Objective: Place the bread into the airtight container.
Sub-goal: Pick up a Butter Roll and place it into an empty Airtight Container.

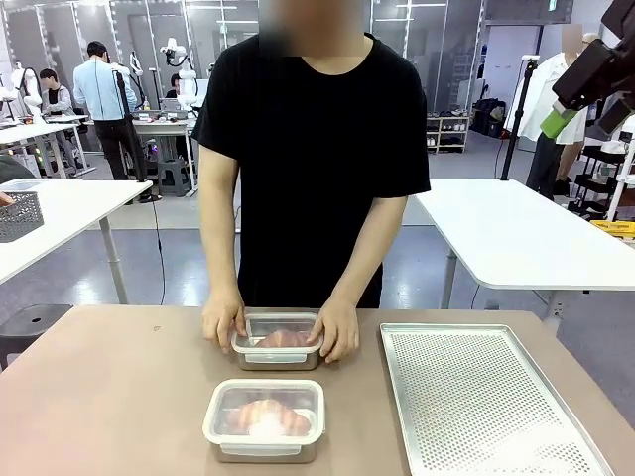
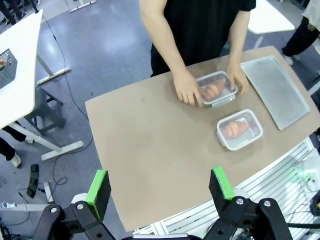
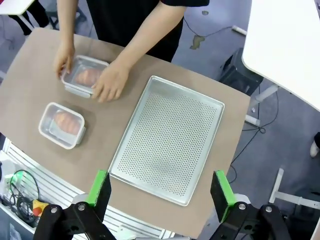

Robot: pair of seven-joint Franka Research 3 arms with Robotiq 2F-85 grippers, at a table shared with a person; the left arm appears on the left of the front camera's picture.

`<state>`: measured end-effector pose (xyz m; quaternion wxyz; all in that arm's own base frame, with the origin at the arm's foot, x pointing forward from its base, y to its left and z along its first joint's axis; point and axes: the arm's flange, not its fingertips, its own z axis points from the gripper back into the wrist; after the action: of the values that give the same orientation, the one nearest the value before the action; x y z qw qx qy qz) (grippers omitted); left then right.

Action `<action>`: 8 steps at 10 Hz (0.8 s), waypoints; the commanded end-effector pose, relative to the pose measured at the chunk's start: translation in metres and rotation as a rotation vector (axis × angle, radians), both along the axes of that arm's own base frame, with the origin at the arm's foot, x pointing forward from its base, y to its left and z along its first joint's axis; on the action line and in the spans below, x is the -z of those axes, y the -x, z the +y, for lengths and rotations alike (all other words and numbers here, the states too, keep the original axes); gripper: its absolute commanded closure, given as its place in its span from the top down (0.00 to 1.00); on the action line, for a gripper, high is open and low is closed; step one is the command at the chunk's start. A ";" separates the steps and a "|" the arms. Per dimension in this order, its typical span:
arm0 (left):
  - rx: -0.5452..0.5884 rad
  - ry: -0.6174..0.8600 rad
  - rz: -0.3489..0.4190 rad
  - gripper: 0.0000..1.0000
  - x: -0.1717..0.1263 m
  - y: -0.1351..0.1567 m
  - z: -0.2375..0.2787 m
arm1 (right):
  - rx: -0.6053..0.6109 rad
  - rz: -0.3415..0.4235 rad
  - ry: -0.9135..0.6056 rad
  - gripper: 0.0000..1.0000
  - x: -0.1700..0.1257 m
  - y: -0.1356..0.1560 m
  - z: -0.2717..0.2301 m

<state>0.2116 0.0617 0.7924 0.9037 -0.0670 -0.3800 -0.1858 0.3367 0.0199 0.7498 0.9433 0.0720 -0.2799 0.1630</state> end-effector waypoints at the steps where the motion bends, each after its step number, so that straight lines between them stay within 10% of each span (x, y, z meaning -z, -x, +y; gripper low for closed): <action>1: 0.000 -0.003 -0.002 1.00 -0.002 0.000 -0.001 | 0.016 0.012 0.006 1.00 -0.002 -0.001 0.002; 8: 0.000 -0.003 -0.002 1.00 -0.002 0.000 -0.001 | 0.016 0.012 0.006 1.00 -0.002 -0.001 0.002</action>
<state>0.2116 0.0617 0.7924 0.9037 -0.0670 -0.3800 -0.1858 0.3374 0.0201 0.7492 0.9436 0.0719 -0.2790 0.1631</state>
